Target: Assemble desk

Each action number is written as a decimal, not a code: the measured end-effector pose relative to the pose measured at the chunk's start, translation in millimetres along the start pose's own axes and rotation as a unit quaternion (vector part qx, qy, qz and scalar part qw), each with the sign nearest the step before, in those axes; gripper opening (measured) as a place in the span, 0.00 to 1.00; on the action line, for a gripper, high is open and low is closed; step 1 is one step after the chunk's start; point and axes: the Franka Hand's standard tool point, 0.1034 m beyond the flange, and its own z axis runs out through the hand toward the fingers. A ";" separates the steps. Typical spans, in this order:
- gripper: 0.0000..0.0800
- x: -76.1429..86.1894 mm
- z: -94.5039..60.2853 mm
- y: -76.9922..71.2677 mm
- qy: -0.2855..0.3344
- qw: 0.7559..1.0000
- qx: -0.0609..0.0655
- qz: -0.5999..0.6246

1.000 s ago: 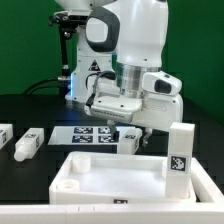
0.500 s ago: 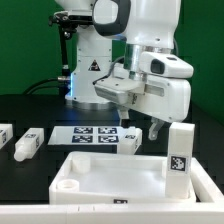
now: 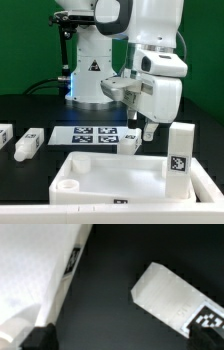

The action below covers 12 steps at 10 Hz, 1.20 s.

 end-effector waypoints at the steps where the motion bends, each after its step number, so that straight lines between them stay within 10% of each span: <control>1: 0.81 -3.8 0.9 -1.0 0.001 0.999 0.002 0.048; 5: 0.81 -2.8 -0.4 -0.6 0.009 0.923 0.030 0.384; 10: 0.81 -0.8 0.5 -1.0 0.015 0.858 0.044 0.511; 12: 0.81 -5.5 2.0 -4.0 0.012 0.746 0.077 0.661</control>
Offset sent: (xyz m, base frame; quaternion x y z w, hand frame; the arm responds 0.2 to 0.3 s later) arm 0.0016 -0.0070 0.0084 0.0118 -0.0199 0.4520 0.8917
